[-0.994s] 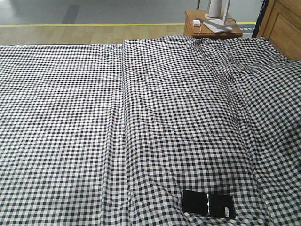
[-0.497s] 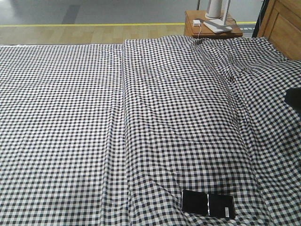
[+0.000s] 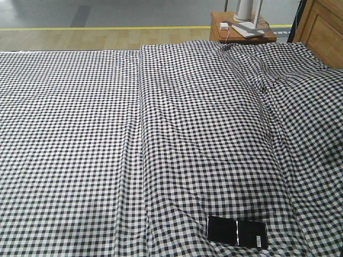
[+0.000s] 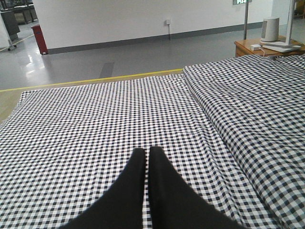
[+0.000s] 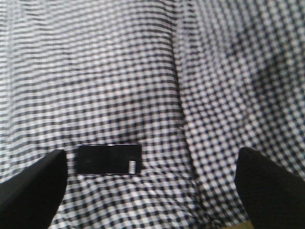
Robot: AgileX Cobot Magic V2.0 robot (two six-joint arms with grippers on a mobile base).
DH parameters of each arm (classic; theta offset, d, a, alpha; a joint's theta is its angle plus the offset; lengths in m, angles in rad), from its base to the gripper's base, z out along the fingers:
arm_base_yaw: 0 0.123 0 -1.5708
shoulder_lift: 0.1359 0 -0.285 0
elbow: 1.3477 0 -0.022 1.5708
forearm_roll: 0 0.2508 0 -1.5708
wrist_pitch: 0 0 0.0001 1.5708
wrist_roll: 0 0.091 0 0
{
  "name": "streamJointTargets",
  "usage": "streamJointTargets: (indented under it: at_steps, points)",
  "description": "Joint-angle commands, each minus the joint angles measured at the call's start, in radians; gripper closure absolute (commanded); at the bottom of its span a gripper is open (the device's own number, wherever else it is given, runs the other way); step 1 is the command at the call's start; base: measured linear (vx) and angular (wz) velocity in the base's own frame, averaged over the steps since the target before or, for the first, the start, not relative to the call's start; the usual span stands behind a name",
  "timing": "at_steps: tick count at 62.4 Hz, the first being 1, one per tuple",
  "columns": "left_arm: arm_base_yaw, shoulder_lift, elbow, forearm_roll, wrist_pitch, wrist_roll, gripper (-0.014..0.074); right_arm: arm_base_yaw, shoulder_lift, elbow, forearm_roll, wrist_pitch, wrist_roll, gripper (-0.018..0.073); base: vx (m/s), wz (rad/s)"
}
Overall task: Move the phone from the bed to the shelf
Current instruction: 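Move the right gripper down over the dark phone on the bed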
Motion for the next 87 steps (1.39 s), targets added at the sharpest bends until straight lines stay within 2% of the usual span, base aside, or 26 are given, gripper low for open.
streamJointTargets:
  at_steps: [1,6,10,21,41,47,64,73,87]
  points:
    - [-0.004,-0.013,-0.021,-0.009,-0.072,-0.006,0.0595,-0.104,0.05,-0.03,0.064,-0.054,-0.096,-0.0098,0.0,0.0]
    - [-0.004,-0.013,-0.021,-0.009,-0.072,-0.006,0.0595,-0.191,0.131,-0.03,0.18,-0.075,-0.191,-0.0091,0.0,0.0]
    - [-0.004,-0.013,-0.021,-0.009,-0.072,-0.006,0.0595,-0.232,0.19,-0.03,0.272,-0.097,-0.25,-0.009,0.0,0.0]
    - [-0.004,-0.013,-0.021,-0.009,-0.072,-0.006,0.0595,-0.277,0.392,-0.03,0.444,-0.144,-0.458,-0.0084,0.0,0.0]
    - [-0.004,-0.013,-0.021,-0.009,-0.072,-0.006,0.0595,-0.279,0.77,-0.03,0.552,-0.214,-0.724,-0.0077,0.0,0.0]
    - [-0.004,-0.013,-0.021,-0.009,-0.072,-0.006,0.0595,-0.279,0.877,-0.033,0.616,-0.24,-0.791,-0.0075,0.0,0.0]
    - [-0.004,-0.013,-0.021,-0.009,-0.072,-0.006,0.0595,-0.279,1.096,-0.049,0.819,-0.178,-1.05,-0.0067,0.0,0.0]
    - [-0.004,-0.013,-0.021,-0.009,-0.072,-0.006,0.0595,-0.279,1.177,-0.049,0.908,-0.147,-1.146,-0.0063,0.0,0.0]
    - [-0.004,-0.013,-0.021,-0.009,-0.072,-0.006,0.0595,-0.279,1.309,-0.049,0.987,-0.134,-1.244,-0.0057,0.0,0.0]
